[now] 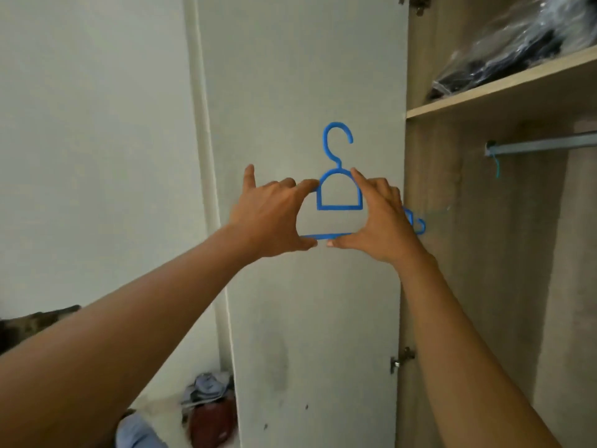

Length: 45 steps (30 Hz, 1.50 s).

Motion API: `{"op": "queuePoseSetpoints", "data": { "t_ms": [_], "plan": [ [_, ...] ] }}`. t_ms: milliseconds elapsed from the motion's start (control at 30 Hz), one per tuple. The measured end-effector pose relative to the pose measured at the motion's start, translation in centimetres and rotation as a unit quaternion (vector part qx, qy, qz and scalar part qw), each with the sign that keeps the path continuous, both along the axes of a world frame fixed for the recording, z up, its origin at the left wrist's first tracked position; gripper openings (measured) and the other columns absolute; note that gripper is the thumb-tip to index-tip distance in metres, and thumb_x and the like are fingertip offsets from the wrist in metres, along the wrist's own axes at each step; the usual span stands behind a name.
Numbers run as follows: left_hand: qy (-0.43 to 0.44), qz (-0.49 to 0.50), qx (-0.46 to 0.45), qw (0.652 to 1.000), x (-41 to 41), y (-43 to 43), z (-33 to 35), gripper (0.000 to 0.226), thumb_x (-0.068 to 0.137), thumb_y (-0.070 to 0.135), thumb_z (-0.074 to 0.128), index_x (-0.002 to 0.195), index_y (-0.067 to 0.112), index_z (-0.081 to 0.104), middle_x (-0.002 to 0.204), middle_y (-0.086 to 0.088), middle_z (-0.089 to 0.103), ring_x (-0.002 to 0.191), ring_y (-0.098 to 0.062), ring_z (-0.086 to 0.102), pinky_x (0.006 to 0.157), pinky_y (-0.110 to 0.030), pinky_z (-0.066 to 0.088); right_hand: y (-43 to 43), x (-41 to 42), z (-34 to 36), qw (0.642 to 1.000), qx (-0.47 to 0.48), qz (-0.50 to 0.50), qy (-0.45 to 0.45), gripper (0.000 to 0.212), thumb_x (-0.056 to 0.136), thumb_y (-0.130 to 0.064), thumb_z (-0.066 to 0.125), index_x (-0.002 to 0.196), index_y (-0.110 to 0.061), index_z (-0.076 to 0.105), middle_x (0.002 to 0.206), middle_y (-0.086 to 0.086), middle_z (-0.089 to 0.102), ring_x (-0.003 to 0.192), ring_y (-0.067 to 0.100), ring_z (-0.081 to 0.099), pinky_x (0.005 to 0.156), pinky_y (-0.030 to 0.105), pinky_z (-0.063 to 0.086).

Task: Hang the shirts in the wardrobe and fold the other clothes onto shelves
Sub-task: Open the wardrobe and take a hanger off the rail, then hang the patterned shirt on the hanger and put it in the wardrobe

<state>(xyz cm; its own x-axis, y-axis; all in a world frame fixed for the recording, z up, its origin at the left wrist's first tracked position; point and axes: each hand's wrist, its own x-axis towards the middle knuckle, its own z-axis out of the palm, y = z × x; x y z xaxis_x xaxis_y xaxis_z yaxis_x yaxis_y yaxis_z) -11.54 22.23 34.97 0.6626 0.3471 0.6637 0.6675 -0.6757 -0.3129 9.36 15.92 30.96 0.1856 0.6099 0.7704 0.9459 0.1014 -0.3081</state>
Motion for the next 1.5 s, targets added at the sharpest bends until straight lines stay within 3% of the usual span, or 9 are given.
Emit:
{"op": "queuePoseSetpoints", "data": {
  "t_ms": [167,400,633,900,1067,1233,1500],
  "plan": [
    [-0.013,0.081,0.002,0.997,-12.2,-1.9,-0.1,0.105,0.065,0.076,0.069,0.149,0.036,0.021,0.129,0.006,0.061,0.114,-0.017,0.063,0.114,-0.064,0.014,0.6,-12.0,1.2,0.996,-0.014,0.015,-0.089,0.131,0.053,-0.068,0.085,0.156,-0.032,0.013,0.141,-0.001,0.037,0.127,0.022,0.035,0.108,0.043,0.038],
    [-0.049,0.225,-0.004,0.973,-27.6,-4.5,-0.5,0.102,0.070,0.073,0.068,0.152,0.041,0.017,0.127,0.008,0.062,0.118,-0.017,0.060,0.115,-0.063,0.013,3.7,-25.7,2.0,0.976,-0.011,0.113,-0.185,0.122,0.067,-0.057,0.082,0.157,-0.028,0.006,0.144,-0.004,0.035,0.129,0.022,0.036,0.103,0.045,0.037],
    [-0.053,0.332,-0.026,0.941,-37.5,-3.4,-3.9,0.104,0.067,0.075,0.068,0.152,0.041,0.019,0.131,0.008,0.062,0.125,-0.019,0.057,0.114,-0.065,0.019,9.7,-36.3,-1.0,0.953,-0.015,0.215,-0.215,0.117,0.071,-0.055,0.080,0.157,-0.025,0.007,0.148,0.000,0.033,0.131,0.024,0.035,0.104,0.050,0.037],
    [-0.057,0.392,-0.104,0.912,-41.3,5.5,-8.4,0.104,0.068,0.073,0.070,0.153,0.045,0.016,0.118,0.012,0.061,0.114,-0.016,0.061,0.116,-0.063,0.015,21.0,-40.9,-6.4,0.940,-0.036,0.256,-0.221,0.109,0.074,-0.059,0.075,0.155,-0.026,0.011,0.143,0.000,0.039,0.128,0.023,0.040,0.101,0.047,0.039],
    [-0.064,0.408,-0.143,0.899,-42.2,11.7,-12.7,0.104,0.069,0.073,0.069,0.153,0.045,0.015,0.121,0.013,0.062,0.115,-0.015,0.060,0.116,-0.064,0.015,27.5,-42.2,-10.3,0.929,-0.089,0.286,-0.216,0.108,0.074,-0.058,0.076,0.155,-0.029,0.010,0.142,-0.001,0.037,0.129,0.023,0.038,0.104,0.047,0.036],
    [-0.049,0.417,-0.180,0.890,-43.5,16.5,-16.6,0.103,0.069,0.077,0.065,0.152,0.046,0.014,0.110,0.015,0.062,0.110,-0.013,0.060,0.115,-0.059,0.017,32.1,-43.2,-14.4,0.921,-0.140,0.295,-0.214,0.108,0.074,-0.058,0.075,0.155,-0.030,0.008,0.142,-0.002,0.035,0.131,0.023,0.036,0.107,0.047,0.034],
    [-0.070,0.382,-0.241,0.890,-47.5,26.3,-20.3,0.102,0.071,0.073,0.068,0.151,0.046,0.010,0.123,0.011,0.060,0.120,-0.015,0.057,0.117,-0.067,0.009,40.7,-46.6,-17.4,0.920,-0.177,0.280,-0.209,0.109,0.073,-0.056,0.076,0.155,-0.032,0.008,0.141,-0.003,0.033,0.131,0.021,0.033,0.107,0.046,0.031]
  ]
}}
